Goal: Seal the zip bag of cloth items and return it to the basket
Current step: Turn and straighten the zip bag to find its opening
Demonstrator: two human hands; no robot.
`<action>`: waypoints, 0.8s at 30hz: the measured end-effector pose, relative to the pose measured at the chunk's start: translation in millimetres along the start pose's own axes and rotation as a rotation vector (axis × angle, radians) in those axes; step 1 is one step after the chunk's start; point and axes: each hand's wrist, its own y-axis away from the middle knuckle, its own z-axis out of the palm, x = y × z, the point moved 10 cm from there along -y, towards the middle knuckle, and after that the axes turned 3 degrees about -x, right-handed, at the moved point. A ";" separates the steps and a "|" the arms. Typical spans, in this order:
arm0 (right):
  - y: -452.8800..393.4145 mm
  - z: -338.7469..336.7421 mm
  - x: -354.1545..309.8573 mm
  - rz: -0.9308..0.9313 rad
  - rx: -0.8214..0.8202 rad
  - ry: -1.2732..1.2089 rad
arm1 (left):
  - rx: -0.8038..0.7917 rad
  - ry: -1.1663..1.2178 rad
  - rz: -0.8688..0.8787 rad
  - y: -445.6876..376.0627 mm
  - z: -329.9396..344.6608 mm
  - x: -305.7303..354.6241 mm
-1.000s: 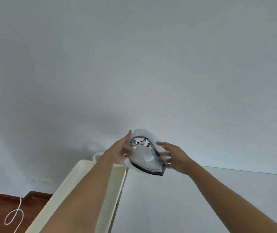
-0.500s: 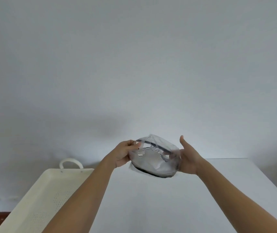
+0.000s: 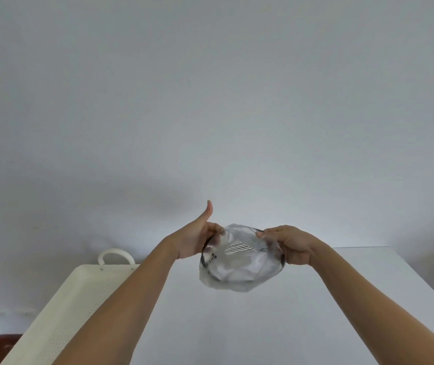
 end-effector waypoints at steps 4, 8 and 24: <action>-8.7 20.3 -13.4 -0.047 -0.032 0.045 | -0.002 0.006 -0.078 1.8 7.6 -1.0; -13.9 25.3 -14.9 -0.053 -0.015 0.031 | 0.051 -0.042 -0.029 -0.3 -1.6 -0.7; -10.0 5.3 -13.5 -0.072 0.043 0.080 | 0.393 -0.388 0.440 4.8 -37.2 43.5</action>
